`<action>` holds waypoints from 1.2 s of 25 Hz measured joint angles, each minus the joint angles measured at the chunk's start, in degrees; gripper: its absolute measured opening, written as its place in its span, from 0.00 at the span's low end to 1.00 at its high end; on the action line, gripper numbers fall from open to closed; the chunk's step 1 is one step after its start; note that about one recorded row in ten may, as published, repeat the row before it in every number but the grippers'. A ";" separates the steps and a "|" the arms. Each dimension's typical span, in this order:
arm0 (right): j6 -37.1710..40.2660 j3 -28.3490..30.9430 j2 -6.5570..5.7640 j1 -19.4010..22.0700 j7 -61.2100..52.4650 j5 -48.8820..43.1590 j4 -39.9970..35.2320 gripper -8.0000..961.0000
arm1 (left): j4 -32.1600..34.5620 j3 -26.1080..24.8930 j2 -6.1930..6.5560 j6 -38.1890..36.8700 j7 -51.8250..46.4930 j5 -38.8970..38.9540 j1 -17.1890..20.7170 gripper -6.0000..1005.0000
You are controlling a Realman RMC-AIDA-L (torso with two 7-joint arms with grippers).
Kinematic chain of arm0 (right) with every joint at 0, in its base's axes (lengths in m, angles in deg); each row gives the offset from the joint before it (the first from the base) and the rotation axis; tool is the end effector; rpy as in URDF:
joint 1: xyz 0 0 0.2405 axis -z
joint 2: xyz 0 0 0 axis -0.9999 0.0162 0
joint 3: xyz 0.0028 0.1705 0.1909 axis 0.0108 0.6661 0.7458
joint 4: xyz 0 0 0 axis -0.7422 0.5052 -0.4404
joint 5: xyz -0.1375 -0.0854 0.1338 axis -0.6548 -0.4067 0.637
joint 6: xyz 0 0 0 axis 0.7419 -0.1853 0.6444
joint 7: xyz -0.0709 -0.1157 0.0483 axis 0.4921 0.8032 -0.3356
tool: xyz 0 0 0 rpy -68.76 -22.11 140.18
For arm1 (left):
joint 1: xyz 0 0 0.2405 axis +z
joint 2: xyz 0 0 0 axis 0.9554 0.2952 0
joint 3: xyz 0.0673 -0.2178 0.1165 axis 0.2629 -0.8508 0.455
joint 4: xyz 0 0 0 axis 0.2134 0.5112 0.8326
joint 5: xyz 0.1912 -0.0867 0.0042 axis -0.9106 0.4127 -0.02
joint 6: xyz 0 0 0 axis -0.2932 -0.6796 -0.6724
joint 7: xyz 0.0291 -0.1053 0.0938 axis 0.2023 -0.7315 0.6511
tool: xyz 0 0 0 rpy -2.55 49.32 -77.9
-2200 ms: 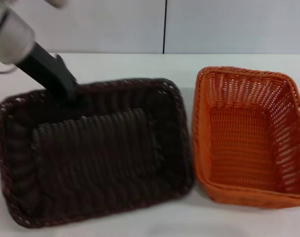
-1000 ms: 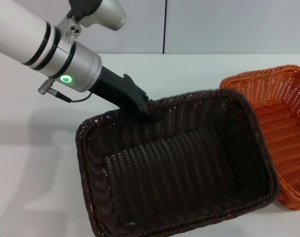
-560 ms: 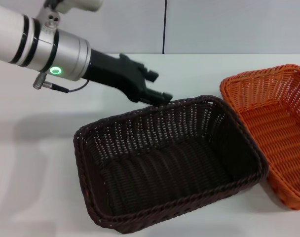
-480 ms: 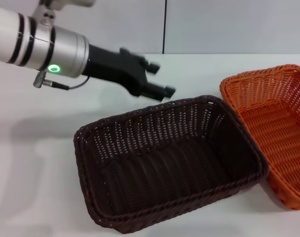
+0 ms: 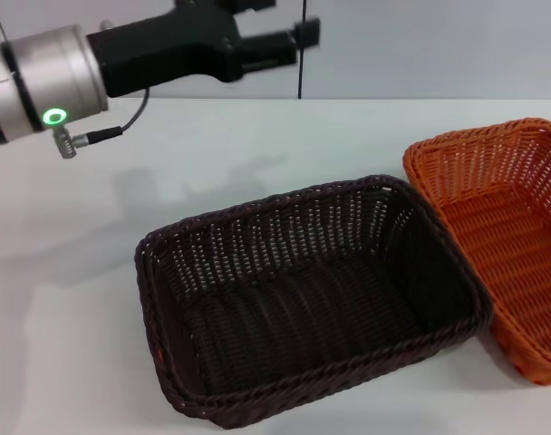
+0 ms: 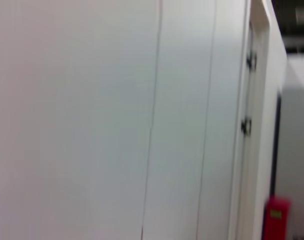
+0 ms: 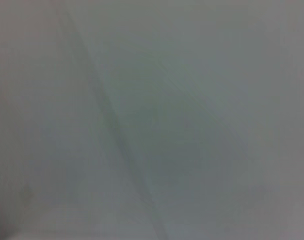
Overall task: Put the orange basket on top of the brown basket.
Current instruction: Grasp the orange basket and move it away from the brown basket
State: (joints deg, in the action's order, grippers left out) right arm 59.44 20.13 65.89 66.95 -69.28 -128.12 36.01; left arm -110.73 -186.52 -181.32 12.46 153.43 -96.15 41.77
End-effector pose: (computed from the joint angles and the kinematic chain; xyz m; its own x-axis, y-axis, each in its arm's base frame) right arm 0.3383 0.3207 0.1600 0.5784 -0.3341 -0.7442 -0.7621 -0.5466 -0.3469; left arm -0.1408 0.3900 0.0459 0.6838 0.0776 0.7255 0.3908 -0.8786 -0.2744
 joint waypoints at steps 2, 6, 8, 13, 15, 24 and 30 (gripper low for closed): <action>5.56 -0.89 -1.98 -2.76 -4.27 -10.81 -5.52 0.58 | 1.10 -0.07 0.05 0.18 0.96 2.06 0.30 0.86; 10.12 -2.26 -2.76 -5.62 -6.26 -20.87 -9.13 0.58 | 3.53 -0.15 0.11 1.32 3.30 6.52 1.54 0.86; 13.89 -4.26 -3.22 -7.74 -7.34 -26.44 -10.70 0.58 | 3.75 0.06 0.04 1.65 3.84 8.12 2.63 0.86; 17.66 -9.11 -2.26 -10.02 -8.48 -34.53 -15.81 0.58 | 5.14 0.05 0.01 2.31 3.96 10.09 3.54 0.86; 18.01 -12.53 -1.63 -10.28 -9.32 -37.63 -17.78 0.58 | 5.60 0.03 0.01 2.46 3.99 10.92 3.89 0.86; 18.24 -17.41 0.61 -11.17 -10.09 -43.45 -18.94 0.58 | 6.88 0.01 0.00 2.93 4.04 12.27 4.61 0.86; 21.38 -21.43 2.75 -11.08 -9.67 -43.84 -19.04 0.58 | 7.00 0.04 0.00 3.23 4.07 13.38 5.29 0.86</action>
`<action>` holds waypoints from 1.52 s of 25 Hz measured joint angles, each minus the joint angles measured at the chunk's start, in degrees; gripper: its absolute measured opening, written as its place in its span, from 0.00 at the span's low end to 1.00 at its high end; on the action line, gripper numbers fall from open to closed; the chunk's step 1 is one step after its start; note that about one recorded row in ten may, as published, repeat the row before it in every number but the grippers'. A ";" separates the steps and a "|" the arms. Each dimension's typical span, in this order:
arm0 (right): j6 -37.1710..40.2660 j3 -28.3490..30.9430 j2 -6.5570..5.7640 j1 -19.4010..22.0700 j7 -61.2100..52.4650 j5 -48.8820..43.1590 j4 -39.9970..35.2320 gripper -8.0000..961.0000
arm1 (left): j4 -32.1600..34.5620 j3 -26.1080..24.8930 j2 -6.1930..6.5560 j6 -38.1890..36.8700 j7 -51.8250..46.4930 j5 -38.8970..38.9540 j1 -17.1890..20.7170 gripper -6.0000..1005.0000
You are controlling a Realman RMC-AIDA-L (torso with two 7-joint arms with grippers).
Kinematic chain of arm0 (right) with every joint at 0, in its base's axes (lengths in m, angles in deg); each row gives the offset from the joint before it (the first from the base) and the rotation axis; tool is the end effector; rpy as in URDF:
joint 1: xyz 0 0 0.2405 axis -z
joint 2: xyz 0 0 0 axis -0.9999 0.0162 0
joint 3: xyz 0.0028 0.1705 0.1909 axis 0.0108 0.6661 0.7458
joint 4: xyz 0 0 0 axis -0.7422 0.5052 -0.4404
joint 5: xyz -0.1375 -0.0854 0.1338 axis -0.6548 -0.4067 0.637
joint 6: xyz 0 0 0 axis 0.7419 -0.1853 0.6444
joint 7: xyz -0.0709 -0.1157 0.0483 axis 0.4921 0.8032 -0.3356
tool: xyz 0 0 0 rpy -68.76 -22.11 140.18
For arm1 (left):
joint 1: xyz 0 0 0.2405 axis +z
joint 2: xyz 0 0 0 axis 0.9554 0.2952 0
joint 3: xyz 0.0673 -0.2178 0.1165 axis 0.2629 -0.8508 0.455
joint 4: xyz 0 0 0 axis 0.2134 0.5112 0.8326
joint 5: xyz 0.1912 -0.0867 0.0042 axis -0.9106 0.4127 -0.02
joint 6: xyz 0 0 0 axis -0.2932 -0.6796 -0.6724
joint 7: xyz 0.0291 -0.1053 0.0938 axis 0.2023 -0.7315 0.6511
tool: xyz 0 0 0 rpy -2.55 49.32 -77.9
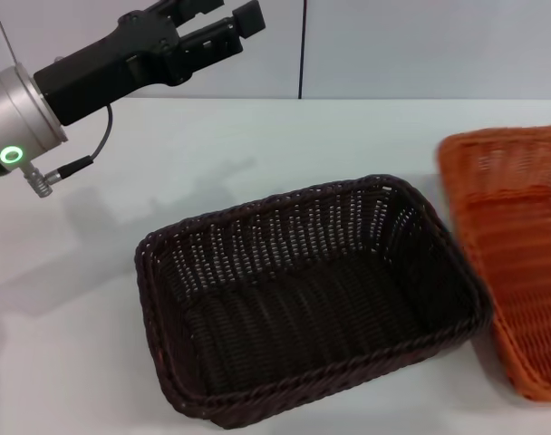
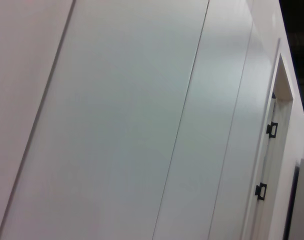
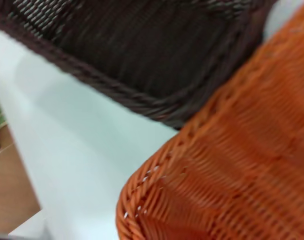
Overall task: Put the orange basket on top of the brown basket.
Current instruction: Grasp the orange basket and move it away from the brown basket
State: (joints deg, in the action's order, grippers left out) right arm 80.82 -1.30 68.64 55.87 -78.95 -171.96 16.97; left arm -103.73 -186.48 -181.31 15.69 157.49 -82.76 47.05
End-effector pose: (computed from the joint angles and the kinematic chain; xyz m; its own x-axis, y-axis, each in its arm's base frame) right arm 0.2866 0.3141 0.1045 0.8070 -0.5525 0.2086 -0.5330 -0.8335 -0.1453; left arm -0.1775 0.3709 0.0512 0.4989 0.1283 0.8571 0.5187 -0.8365 -0.1768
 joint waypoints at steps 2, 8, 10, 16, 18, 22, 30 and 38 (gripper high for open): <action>1.01 -1.14 0.84 0.30 0.09 -0.01 0.24 0.58 | 0.01 -0.12 0.03 0.08 0.01 0.27 0.31 0.86; 5.51 -1.21 2.74 0.15 1.06 0.31 0.08 0.58 | 0.04 -0.39 0.12 0.27 0.04 0.27 1.03 0.86; 7.56 -1.23 3.62 -0.07 1.33 0.35 -0.27 0.58 | 0.04 -0.43 0.15 0.27 0.04 0.28 1.10 0.86; 12.15 -2.87 6.63 -0.41 1.93 0.47 -0.49 0.58 | 0.04 -0.52 0.23 0.67 0.06 0.93 1.59 0.86; 12.71 -3.64 7.35 -0.23 2.25 0.88 -0.25 0.58 | 0.04 -0.55 0.27 0.77 0.06 1.00 1.81 0.86; 13.90 -3.08 6.12 0.16 2.94 5.99 -0.21 0.57 | 0.04 -0.60 0.27 0.86 0.06 1.07 2.42 0.86; 13.36 6.39 -2.40 -0.59 -1.03 17.65 -3.38 0.56 | 0.03 -0.69 0.20 1.07 0.06 1.66 2.54 0.86; 7.05 13.08 -3.57 -1.20 -1.34 10.53 -13.80 0.56 | -0.33 -1.29 0.29 1.18 0.06 2.59 3.03 0.86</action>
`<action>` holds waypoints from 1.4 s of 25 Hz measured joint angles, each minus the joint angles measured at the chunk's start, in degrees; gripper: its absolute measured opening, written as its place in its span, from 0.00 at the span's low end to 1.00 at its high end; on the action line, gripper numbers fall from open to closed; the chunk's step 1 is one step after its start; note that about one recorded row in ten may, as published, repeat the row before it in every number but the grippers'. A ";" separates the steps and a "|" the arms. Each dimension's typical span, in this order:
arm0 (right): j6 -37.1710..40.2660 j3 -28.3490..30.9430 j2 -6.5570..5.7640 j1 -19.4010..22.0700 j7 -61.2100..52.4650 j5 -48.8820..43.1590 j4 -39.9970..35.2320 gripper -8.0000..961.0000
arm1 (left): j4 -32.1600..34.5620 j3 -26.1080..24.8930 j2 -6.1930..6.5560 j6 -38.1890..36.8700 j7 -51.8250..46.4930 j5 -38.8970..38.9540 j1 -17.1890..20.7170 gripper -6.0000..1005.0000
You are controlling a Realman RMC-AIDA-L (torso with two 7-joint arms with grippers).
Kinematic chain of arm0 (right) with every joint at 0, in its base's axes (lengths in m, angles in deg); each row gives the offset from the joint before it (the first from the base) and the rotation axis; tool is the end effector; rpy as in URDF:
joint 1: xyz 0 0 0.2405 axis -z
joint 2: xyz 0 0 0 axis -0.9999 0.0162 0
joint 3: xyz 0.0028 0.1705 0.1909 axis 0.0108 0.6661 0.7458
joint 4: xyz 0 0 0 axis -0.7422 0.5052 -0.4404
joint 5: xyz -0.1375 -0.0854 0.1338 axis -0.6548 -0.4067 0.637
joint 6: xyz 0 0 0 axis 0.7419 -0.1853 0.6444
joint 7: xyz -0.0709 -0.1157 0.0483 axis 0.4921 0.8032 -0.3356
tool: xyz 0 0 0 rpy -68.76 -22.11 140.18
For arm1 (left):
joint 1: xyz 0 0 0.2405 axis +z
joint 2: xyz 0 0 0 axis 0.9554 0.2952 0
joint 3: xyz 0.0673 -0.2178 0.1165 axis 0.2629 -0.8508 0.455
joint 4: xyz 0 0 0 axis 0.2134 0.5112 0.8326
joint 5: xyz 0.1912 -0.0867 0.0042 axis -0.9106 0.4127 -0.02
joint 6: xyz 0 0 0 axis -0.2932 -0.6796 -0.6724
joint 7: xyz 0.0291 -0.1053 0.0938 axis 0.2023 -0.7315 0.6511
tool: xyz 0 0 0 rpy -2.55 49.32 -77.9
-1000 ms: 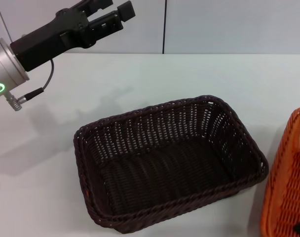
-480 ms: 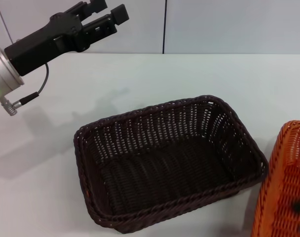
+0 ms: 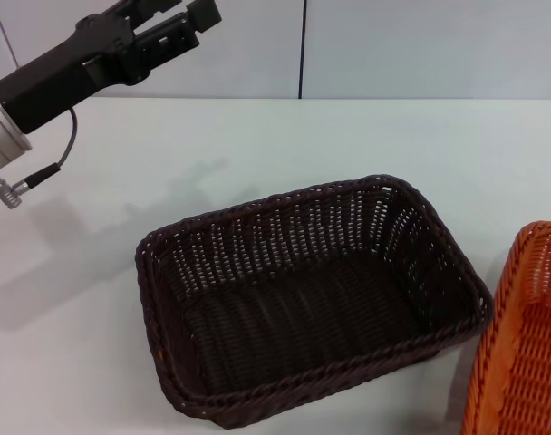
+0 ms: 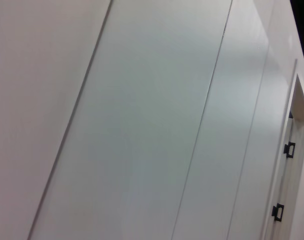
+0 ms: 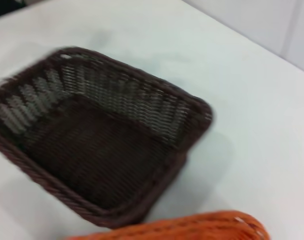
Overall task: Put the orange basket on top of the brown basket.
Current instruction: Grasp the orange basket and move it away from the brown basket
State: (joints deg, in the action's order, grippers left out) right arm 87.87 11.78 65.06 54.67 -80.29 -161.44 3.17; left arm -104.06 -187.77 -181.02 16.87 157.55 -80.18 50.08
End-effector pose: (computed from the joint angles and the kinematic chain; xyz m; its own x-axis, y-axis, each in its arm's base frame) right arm 0.2460 0.3227 0.1842 0.8950 -0.4447 -0.0346 -0.4308 -0.8418 -0.3252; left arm -0.1945 0.3615 0.0639 0.4535 0.1191 0.8833 0.5596 -0.8094 -0.1782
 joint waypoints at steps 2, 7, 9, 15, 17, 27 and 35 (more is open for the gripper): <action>-1.75 -0.34 0.12 0.14 -0.01 -1.85 -0.21 0.55 | 0.16 -0.26 0.01 0.00 0.01 0.00 0.07 0.86; -7.19 -3.10 1.09 0.33 0.05 -8.22 0.08 0.55 | 1.28 -0.83 0.03 -0.08 1.23 0.09 -0.12 0.86; -9.62 -3.99 1.78 0.39 0.49 -10.53 0.73 0.54 | 1.70 -1.58 0.05 -0.05 1.29 0.15 -0.66 0.86; -13.18 -4.84 1.97 0.73 1.72 -11.17 4.25 0.54 | 2.06 -2.03 0.04 -0.30 1.35 0.17 -1.64 0.86; -13.99 -4.85 1.96 0.82 1.94 -11.23 5.10 0.54 | 2.51 -2.03 0.02 -0.45 1.38 0.16 -1.96 0.86; -20.15 -5.46 1.94 1.03 3.65 -11.53 12.57 0.52 | 2.83 -2.13 -0.08 -0.46 1.39 0.14 -2.75 0.86; -23.37 -5.62 2.58 1.24 5.57 -11.23 17.46 0.51 | 3.22 -2.12 -0.10 -0.50 1.40 0.13 -3.09 0.86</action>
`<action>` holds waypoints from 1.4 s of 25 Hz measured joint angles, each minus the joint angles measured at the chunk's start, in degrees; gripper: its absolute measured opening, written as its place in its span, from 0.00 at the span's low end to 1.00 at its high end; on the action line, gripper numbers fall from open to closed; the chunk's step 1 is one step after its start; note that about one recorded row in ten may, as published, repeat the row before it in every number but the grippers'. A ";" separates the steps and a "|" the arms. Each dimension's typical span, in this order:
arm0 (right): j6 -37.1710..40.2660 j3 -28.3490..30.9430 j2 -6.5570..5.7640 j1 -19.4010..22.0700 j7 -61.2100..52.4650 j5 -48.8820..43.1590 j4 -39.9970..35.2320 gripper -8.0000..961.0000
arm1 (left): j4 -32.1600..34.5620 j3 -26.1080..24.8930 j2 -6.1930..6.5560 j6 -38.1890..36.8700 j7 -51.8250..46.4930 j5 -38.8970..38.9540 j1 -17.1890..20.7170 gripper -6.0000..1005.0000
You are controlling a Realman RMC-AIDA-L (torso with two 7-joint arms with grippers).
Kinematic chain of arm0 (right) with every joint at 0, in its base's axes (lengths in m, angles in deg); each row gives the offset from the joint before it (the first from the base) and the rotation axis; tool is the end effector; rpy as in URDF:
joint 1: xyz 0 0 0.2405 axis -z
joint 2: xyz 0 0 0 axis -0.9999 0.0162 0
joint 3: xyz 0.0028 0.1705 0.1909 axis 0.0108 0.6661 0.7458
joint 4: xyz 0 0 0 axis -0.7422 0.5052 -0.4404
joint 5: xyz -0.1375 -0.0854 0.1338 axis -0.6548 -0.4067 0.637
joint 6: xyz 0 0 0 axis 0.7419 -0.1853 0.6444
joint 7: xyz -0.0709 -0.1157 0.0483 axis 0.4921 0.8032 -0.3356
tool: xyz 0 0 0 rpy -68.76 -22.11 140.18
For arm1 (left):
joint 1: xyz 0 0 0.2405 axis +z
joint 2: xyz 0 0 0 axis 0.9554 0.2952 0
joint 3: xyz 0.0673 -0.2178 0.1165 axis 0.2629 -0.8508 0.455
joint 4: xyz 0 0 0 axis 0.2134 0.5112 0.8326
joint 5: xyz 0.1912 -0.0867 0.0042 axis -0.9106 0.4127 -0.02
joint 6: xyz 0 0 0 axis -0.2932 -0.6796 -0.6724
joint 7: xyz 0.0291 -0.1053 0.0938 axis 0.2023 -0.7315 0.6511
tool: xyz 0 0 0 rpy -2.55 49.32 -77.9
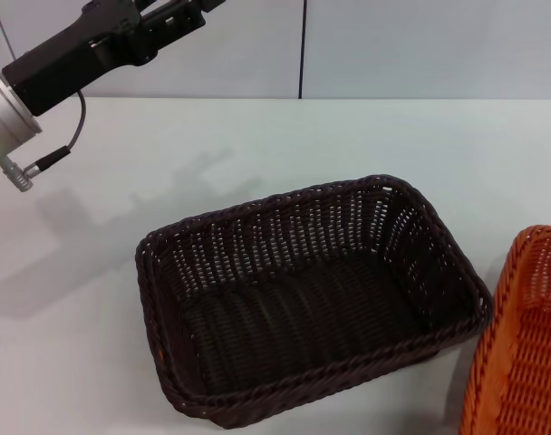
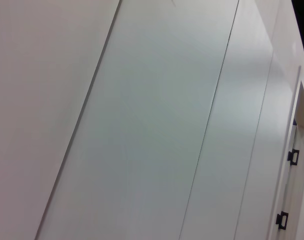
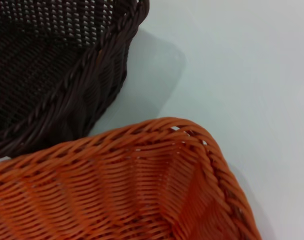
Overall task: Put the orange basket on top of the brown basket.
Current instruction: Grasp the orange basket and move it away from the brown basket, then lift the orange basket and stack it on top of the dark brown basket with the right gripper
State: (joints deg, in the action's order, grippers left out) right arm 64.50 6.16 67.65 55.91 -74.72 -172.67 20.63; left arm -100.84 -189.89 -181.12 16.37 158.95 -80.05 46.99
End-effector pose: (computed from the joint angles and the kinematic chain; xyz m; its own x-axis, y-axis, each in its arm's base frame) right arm 0.3173 0.3454 0.1252 0.8194 -0.5674 0.0809 -0.4893 -0.7660 -0.4170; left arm -0.1900 0.3735 0.0635 0.4377 0.1048 0.8930 0.5660 -0.8038 -0.1831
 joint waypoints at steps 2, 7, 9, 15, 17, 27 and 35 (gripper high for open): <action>-0.04 0.05 0.00 0.13 0.41 0.00 0.44 0.51 | 0.05 0.00 0.02 -0.04 0.00 0.00 -0.09 0.86; 1.56 0.38 -0.36 0.73 0.46 -0.10 0.60 0.40 | 0.74 -0.06 0.12 -0.13 0.00 0.00 -0.53 0.86; 3.19 0.59 -1.05 1.40 0.45 -0.17 0.62 0.27 | 0.74 -0.06 0.12 -0.13 0.00 0.00 -0.53 0.86; 9.92 2.37 -3.95 3.98 0.13 -0.07 0.59 0.21 | 1.35 -0.48 0.16 -0.33 0.68 0.02 -0.66 0.86; 11.94 4.66 -4.80 4.76 0.24 -0.15 0.69 0.19 | 1.35 -0.48 0.16 -0.33 0.68 0.02 -0.66 0.86; 22.65 22.83 -8.01 7.27 3.71 3.37 1.73 0.15 | 2.93 -1.79 0.16 -0.26 1.89 0.01 -1.07 0.86; 27.29 24.71 -9.73 9.57 4.15 14.15 4.65 0.15 | 3.06 -2.43 0.15 -0.31 2.29 0.01 -2.07 0.86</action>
State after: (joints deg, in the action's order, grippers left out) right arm 91.79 30.87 57.92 65.48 -70.57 -158.52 25.28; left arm -97.77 -192.32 -180.97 16.06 161.24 -80.04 44.92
